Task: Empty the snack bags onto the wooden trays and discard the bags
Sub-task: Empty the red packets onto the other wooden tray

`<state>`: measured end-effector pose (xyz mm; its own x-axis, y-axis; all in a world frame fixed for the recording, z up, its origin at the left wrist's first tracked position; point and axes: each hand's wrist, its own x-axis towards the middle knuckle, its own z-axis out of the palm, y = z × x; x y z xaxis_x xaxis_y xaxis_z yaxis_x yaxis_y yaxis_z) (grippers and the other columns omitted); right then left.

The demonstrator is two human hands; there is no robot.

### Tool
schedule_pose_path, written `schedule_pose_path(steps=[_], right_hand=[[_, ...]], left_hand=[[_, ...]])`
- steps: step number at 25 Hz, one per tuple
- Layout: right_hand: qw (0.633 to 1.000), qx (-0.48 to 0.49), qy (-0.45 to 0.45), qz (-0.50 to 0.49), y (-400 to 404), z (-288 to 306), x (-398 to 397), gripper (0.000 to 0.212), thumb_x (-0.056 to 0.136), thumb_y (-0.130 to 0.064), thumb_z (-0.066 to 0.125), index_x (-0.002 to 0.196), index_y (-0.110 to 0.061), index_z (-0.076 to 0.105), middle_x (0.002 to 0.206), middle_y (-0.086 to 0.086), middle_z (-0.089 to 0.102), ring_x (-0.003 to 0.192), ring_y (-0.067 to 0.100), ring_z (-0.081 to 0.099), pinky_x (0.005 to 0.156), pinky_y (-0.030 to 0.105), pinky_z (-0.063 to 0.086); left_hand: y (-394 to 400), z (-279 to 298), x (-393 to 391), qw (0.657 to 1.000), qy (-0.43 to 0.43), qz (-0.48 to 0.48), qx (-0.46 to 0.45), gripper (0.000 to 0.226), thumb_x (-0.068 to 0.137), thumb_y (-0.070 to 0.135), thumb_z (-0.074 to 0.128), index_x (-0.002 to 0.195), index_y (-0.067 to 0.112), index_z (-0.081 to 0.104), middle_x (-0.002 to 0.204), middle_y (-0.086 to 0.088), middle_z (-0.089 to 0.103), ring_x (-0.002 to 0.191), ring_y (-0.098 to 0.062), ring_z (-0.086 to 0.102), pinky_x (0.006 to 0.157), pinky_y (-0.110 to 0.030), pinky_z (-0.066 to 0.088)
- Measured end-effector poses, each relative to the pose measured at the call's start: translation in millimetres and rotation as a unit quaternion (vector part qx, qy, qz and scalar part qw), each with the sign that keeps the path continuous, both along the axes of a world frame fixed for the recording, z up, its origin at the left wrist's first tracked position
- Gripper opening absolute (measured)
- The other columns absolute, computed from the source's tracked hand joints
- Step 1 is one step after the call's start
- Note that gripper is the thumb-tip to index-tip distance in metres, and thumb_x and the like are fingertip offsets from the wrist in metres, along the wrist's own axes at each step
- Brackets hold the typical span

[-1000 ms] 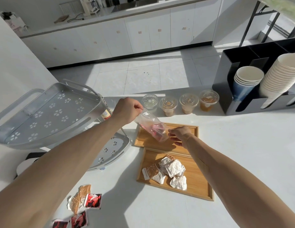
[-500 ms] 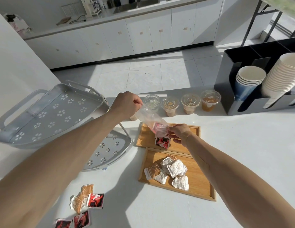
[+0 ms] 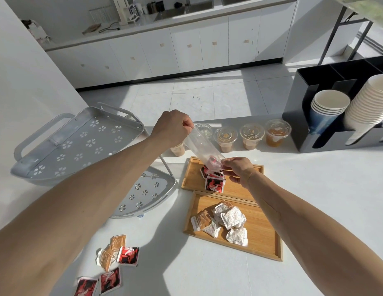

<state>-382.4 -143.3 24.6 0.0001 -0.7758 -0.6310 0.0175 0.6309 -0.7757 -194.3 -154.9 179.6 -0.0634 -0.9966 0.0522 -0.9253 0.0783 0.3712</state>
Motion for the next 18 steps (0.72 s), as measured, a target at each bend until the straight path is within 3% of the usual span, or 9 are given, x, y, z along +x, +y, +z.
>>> schedule_pose_path(steps=[4, 12, 15, 18], right_hand=[[1.000, -0.007, -0.001, -0.008, 3.7, 2.4, -5.0, 0.014, 0.091, -0.014, 0.066, 0.102, -0.005, 0.065, 0.081, 0.005, 0.067, 0.066, 0.015, 0.059, 0.059, 0.028, 0.042], [0.999, -0.022, 0.015, -0.041, 11.1, 12.9, -28.8, 0.016, 0.091, -0.017, 0.067, 0.103, -0.007, 0.066, 0.093, 0.008, 0.069, 0.070, 0.015, 0.060, 0.062, 0.028, 0.043], [0.998, -0.047, -0.007, -0.052, 19.3, 18.4, -39.9, 0.024, 0.090, -0.015, 0.068, 0.113, -0.014, 0.062, 0.088, 0.006, 0.068, 0.073, 0.017, 0.060, 0.063, 0.029, 0.043], [0.996, -0.091, -0.016, -0.014, 32.6, 28.6, -54.3, 0.033, 0.086, -0.012, 0.071, 0.119, -0.018, 0.065, 0.099, 0.007, 0.068, 0.085, 0.019, 0.059, 0.070, 0.031, 0.045]], left_hand=[[1.9, 1.3, -1.4, 1.000, 0.009, -0.006, -0.012, 0.021, 0.085, 0.010, 0.058, 0.092, 0.016, 0.078, 0.091, -0.003, 0.075, 0.089, -0.020, 0.066, 0.081, -0.031, 0.054], [2.2, -5.7, -10.5, 0.999, 0.039, 0.000, -0.022, 0.017, 0.087, 0.013, 0.059, 0.091, 0.017, 0.075, 0.091, -0.001, 0.074, 0.088, -0.019, 0.065, 0.078, -0.027, 0.051], [8.6, -8.4, -11.5, 0.999, 0.045, 0.009, -0.019, 0.019, 0.087, 0.012, 0.057, 0.090, 0.017, 0.075, 0.091, -0.001, 0.075, 0.088, -0.019, 0.065, 0.076, -0.023, 0.046], [24.1, -14.8, -8.7, 0.994, 0.093, 0.051, -0.007, 0.020, 0.085, 0.008, 0.055, 0.088, 0.012, 0.075, 0.091, -0.005, 0.076, 0.087, -0.023, 0.068, 0.079, -0.027, 0.053]])
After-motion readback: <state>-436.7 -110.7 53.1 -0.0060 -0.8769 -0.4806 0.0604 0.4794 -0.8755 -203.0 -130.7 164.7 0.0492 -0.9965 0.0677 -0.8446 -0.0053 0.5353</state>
